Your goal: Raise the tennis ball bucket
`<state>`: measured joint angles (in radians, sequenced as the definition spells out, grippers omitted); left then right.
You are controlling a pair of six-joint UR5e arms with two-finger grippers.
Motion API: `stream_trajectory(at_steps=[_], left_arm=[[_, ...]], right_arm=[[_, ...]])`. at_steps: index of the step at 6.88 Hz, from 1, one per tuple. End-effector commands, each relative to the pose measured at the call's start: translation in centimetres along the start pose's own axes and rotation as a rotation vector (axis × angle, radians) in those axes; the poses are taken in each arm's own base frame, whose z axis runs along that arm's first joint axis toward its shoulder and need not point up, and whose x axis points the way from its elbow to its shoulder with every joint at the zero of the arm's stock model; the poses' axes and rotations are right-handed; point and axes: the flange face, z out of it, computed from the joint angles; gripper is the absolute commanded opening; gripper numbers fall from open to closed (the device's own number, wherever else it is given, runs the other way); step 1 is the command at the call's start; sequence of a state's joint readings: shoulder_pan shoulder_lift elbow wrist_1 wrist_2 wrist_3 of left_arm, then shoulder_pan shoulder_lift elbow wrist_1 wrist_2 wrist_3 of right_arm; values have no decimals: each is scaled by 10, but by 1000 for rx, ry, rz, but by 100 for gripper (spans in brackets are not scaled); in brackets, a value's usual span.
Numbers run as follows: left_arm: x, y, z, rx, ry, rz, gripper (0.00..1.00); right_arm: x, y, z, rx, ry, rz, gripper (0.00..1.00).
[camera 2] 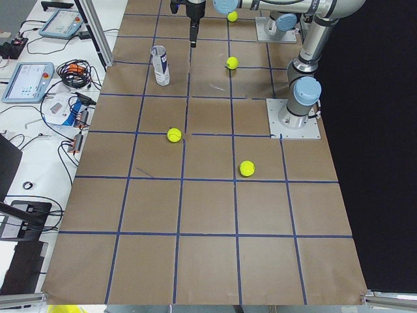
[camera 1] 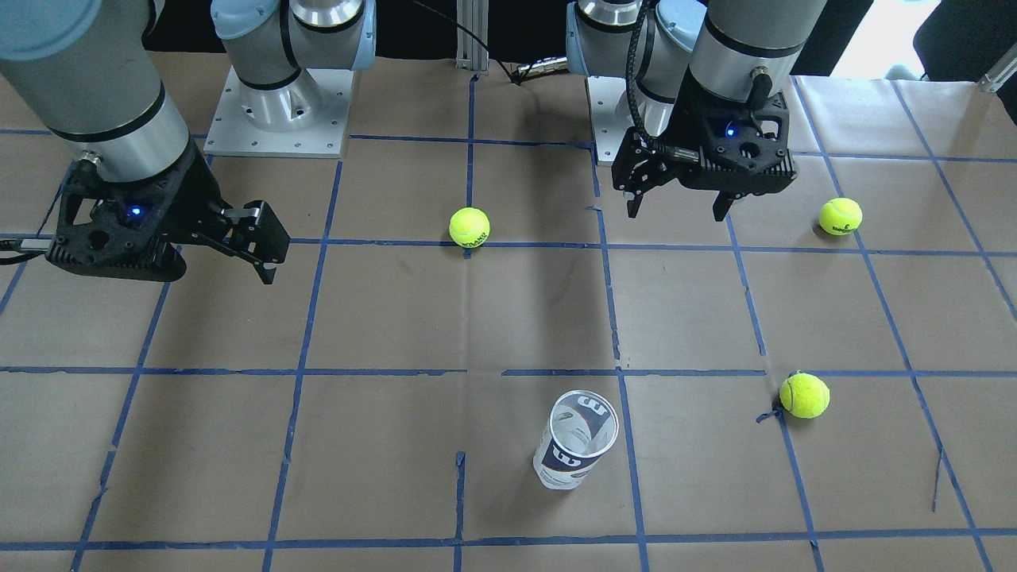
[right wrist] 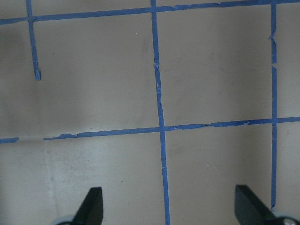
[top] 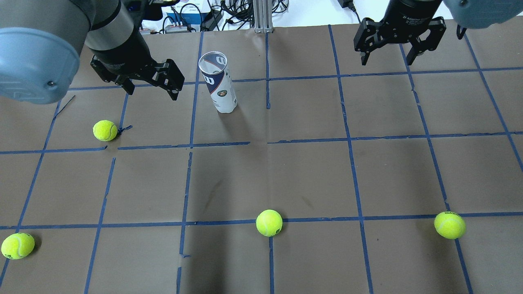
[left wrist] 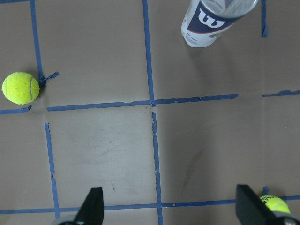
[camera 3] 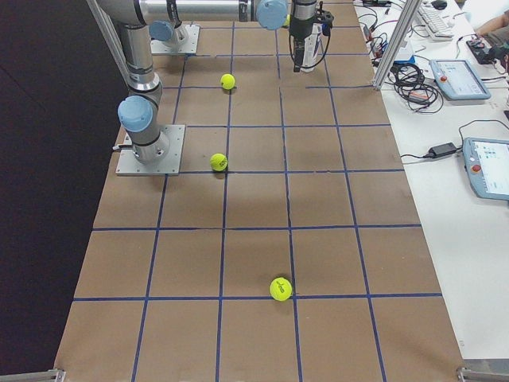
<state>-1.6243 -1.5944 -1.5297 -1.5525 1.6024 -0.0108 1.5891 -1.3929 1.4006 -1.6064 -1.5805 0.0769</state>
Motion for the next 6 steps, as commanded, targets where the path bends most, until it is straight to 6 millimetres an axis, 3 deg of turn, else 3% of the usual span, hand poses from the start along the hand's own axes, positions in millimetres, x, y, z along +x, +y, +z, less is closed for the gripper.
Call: stream_trajectory(at_steps=[1, 6], left_arm=[[1, 1, 0, -16, -1, -12, 100], [0, 1, -2, -5, 4, -20, 100]], right_arm=[[-7, 2, 3, -7, -9, -17, 100], [-10, 3, 6, -17, -37, -37, 100]])
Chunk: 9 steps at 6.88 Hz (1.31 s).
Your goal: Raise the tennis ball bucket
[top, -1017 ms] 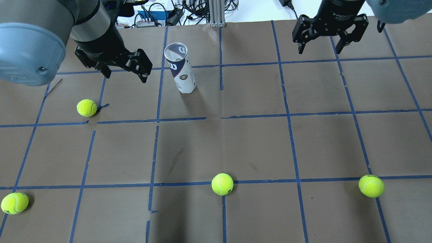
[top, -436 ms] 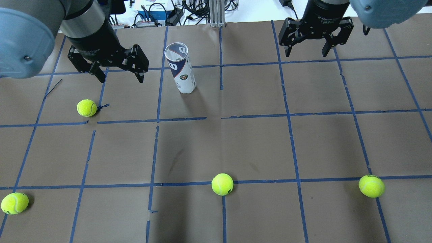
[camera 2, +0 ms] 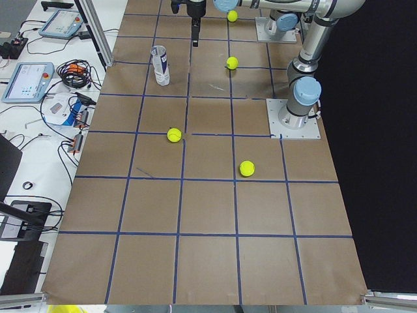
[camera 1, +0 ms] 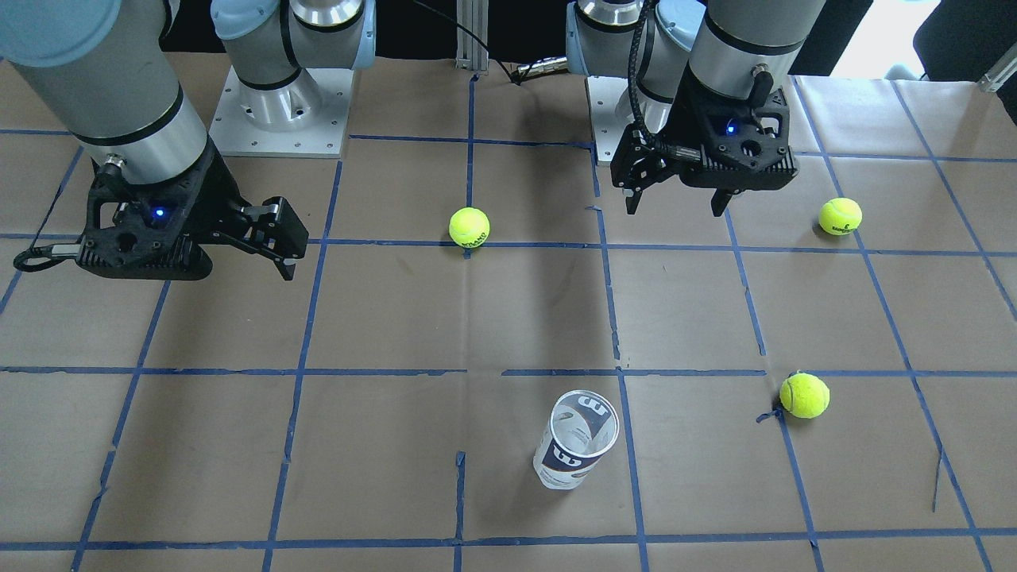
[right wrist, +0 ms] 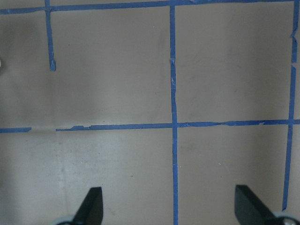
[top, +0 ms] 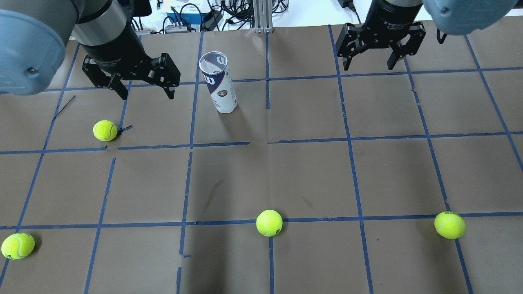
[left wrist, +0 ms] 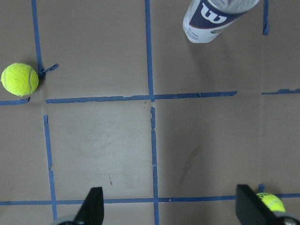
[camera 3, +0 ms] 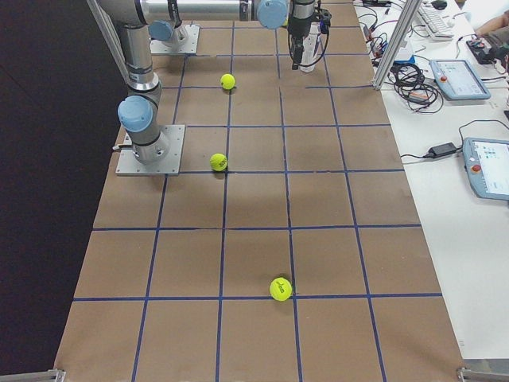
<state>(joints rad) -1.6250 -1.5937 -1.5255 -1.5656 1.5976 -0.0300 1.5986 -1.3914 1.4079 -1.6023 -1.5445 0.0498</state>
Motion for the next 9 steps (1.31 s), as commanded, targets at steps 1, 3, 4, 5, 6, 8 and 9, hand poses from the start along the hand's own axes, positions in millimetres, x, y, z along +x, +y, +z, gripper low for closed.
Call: stream_trajectory(at_steps=[1, 3, 4, 5, 6, 8, 9], left_arm=[[-3, 0, 0, 0, -7, 0, 100], [-22, -2, 1, -3, -4, -36, 100], [-23, -1, 1, -7, -4, -38, 100], [-21, -1, 1, -7, 1, -35, 100], [-21, -1, 1, -7, 1, -35, 100], [-22, 0, -2, -1, 4, -38, 100], [-23, 0, -2, -1, 4, -39, 100]], right_arm=[[0, 0, 1, -3, -1, -2, 100], [1, 0, 3, -7, -1, 0, 100], [1, 1, 7, -15, -1, 1, 100], [2, 1, 8, -12, -2, 4, 100], [2, 1, 7, -10, -1, 3, 100], [1, 1, 8, -9, -1, 3, 100], [1, 1, 7, -7, -1, 3, 100]])
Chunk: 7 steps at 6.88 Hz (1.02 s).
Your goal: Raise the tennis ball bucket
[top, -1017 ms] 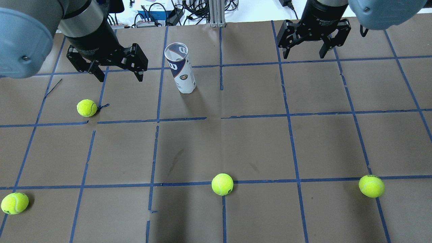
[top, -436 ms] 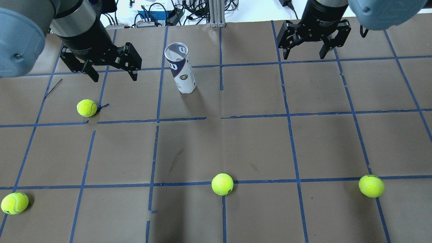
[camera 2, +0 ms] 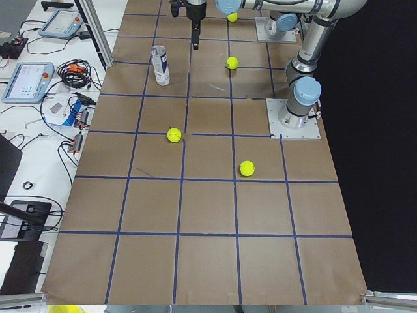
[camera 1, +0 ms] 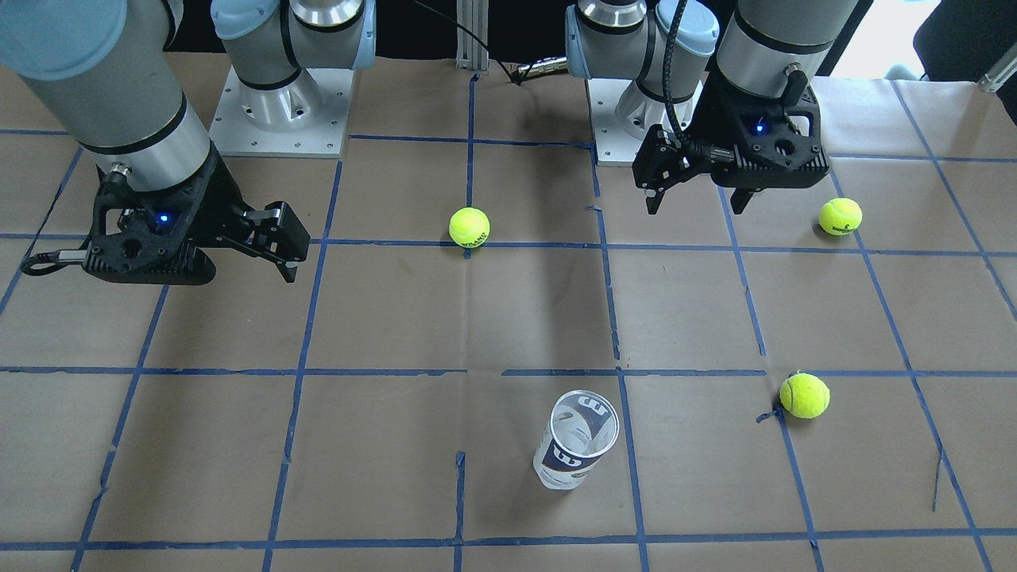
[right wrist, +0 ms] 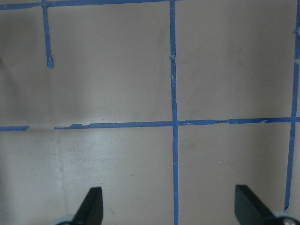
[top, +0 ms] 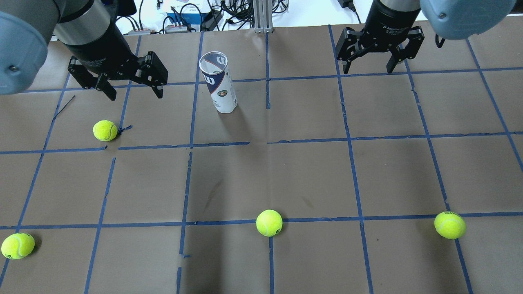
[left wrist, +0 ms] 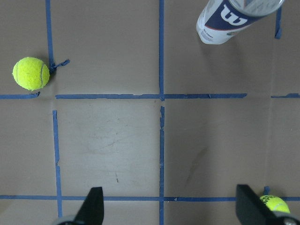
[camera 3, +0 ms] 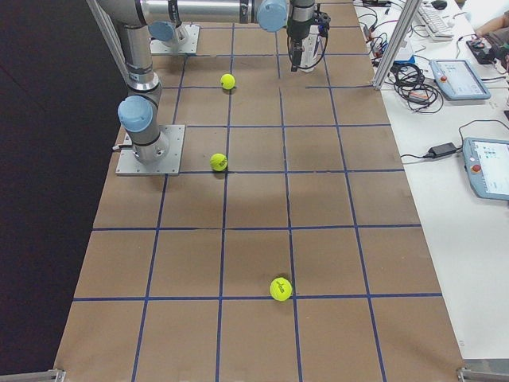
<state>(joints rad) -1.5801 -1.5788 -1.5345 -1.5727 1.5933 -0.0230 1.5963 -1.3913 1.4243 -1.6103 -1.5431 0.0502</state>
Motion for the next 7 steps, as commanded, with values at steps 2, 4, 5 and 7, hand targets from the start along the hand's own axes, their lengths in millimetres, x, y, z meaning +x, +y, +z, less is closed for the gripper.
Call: stream_trajectory(at_steps=[2, 4, 5, 7], left_arm=[[0, 1, -1, 1, -2, 0, 100], [-2, 0, -5, 7, -2, -3, 100], [-1, 0, -5, 6, -2, -2, 100], [-1, 0, -3, 3, -2, -2, 100]], right_arm=[[0, 0, 0, 0, 0, 0, 100], [0, -1, -3, 7, 0, 1, 100], [0, 0, -1, -3, 0, 3, 100], [1, 2, 1, -8, 0, 2, 100]])
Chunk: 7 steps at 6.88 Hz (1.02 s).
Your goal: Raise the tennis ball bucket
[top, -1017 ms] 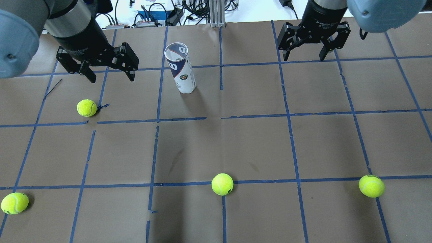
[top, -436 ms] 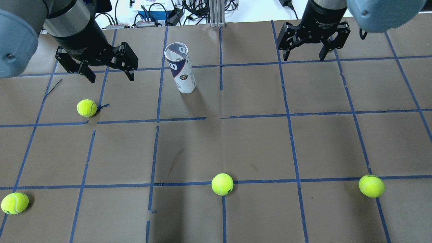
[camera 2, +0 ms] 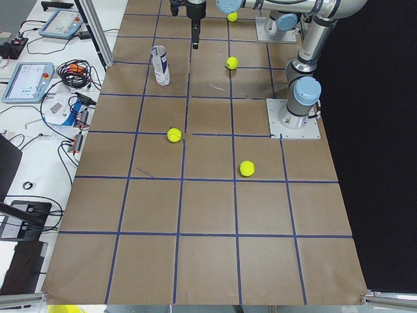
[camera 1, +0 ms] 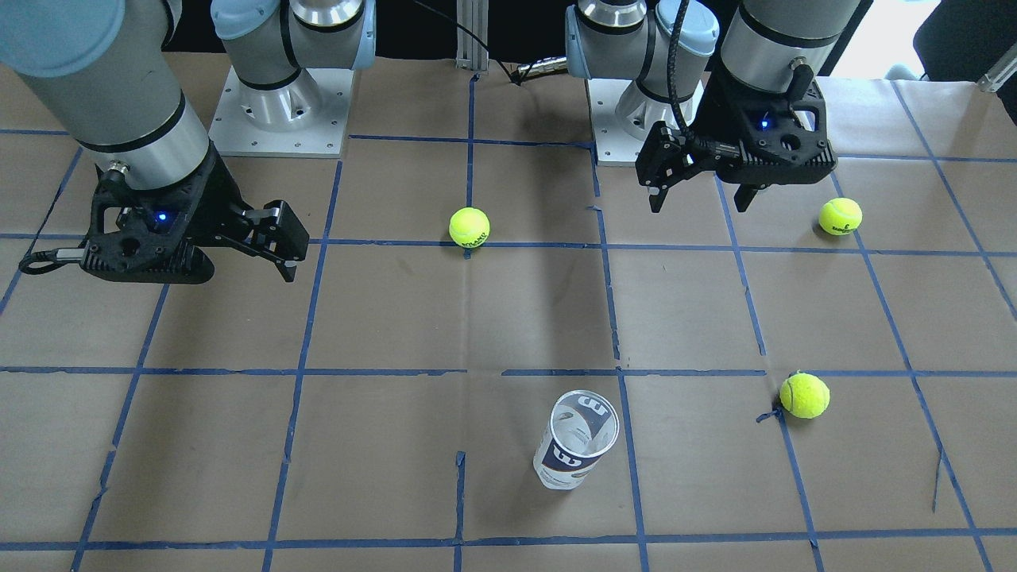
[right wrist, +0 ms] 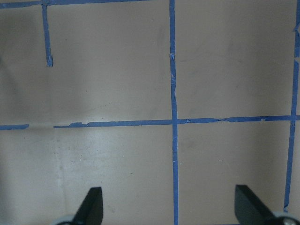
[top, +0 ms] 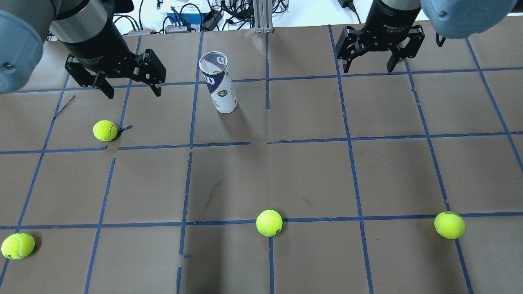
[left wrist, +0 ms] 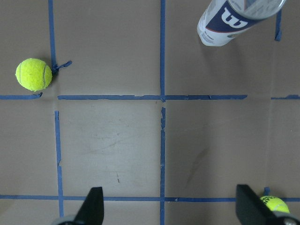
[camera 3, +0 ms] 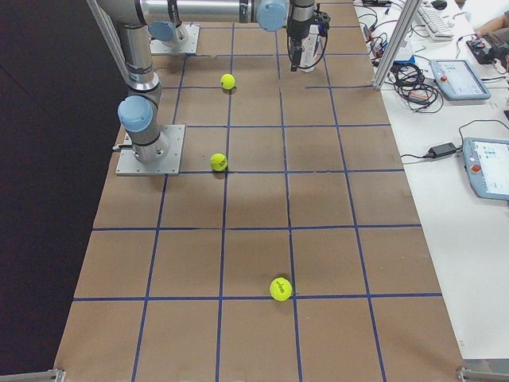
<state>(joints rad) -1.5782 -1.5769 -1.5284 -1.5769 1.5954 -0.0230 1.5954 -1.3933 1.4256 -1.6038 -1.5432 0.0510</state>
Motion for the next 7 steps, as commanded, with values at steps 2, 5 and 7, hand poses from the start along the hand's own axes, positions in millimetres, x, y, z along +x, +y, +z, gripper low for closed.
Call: stream_trajectory(at_steps=[2, 5, 7], left_arm=[[0, 0, 0, 0, 3, 0, 100], [0, 0, 1, 2, 3, 0, 100], [0, 0, 1, 2, 3, 0, 100]], right_arm=[[5, -1, 1, -4, 0, 4, 100], [5, -1, -1, 1, 0, 3, 100], [6, -1, -1, 1, 1, 4, 100]])
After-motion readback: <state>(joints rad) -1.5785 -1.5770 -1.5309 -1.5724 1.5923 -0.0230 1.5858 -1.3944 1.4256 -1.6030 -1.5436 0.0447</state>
